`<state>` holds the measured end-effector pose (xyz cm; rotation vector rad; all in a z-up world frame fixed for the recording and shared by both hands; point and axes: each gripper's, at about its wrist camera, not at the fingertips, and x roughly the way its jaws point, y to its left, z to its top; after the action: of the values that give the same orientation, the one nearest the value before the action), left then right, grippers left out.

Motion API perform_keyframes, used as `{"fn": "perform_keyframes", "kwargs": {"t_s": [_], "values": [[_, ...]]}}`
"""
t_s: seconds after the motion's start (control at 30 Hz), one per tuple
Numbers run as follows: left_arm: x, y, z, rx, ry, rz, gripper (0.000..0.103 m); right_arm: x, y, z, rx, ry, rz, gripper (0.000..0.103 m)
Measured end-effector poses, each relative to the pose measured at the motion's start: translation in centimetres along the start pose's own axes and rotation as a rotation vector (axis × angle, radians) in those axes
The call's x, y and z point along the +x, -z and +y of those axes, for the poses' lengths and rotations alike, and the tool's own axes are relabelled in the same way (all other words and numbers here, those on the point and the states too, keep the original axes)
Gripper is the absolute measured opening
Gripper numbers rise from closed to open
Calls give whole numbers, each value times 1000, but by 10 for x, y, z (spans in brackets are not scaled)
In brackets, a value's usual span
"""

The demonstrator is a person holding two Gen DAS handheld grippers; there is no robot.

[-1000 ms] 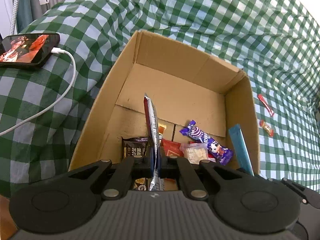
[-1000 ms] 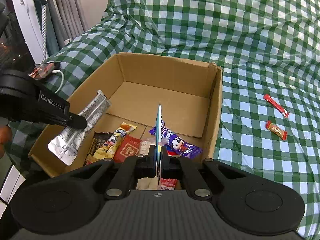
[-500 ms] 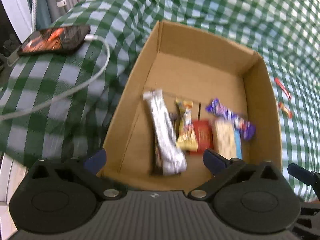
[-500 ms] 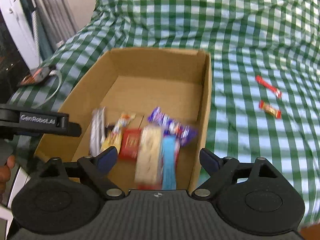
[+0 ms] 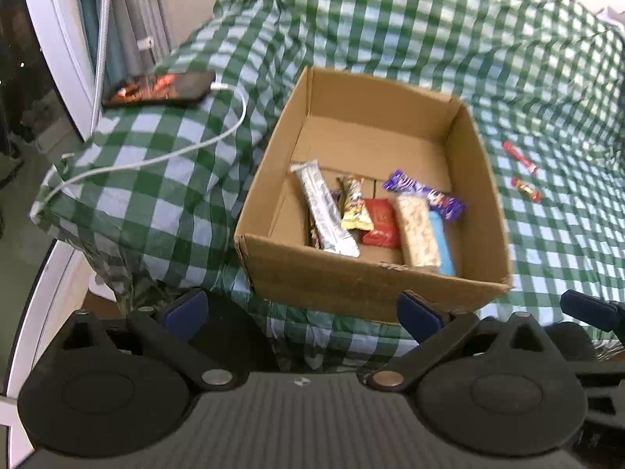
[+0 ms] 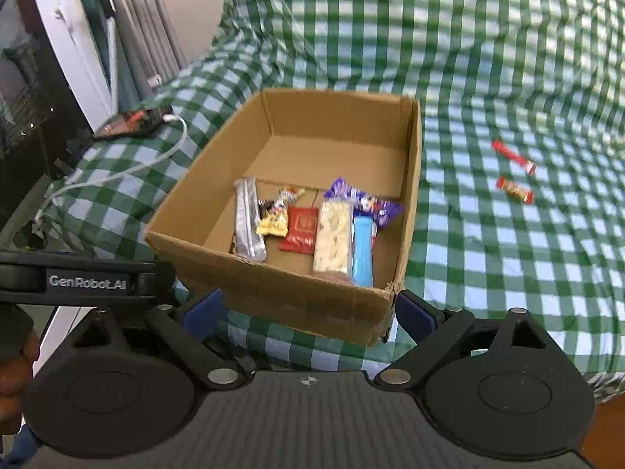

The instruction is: Organize snacks

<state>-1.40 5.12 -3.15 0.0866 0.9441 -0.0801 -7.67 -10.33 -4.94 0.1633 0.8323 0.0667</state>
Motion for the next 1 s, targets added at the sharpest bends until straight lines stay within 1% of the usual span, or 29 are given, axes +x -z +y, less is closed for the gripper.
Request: {"fn": "perform_keyframes", "kwargs": {"t_s": [0.17,0.47,0.73,1.0], "values": [[-22,8,-3,5,9,-50,103,-28,8,7,-28,7,-65,97],[-57,29,3,-26,21,-105,103,-61,18,11,-41,2,-133,98],[-71,36,6,-29,28,-133,103,-79,27,15,-47,3,-167,98],[-73,38,8,-31,29,-131,103,-82,28,18,-48,3,-173,99]]}}
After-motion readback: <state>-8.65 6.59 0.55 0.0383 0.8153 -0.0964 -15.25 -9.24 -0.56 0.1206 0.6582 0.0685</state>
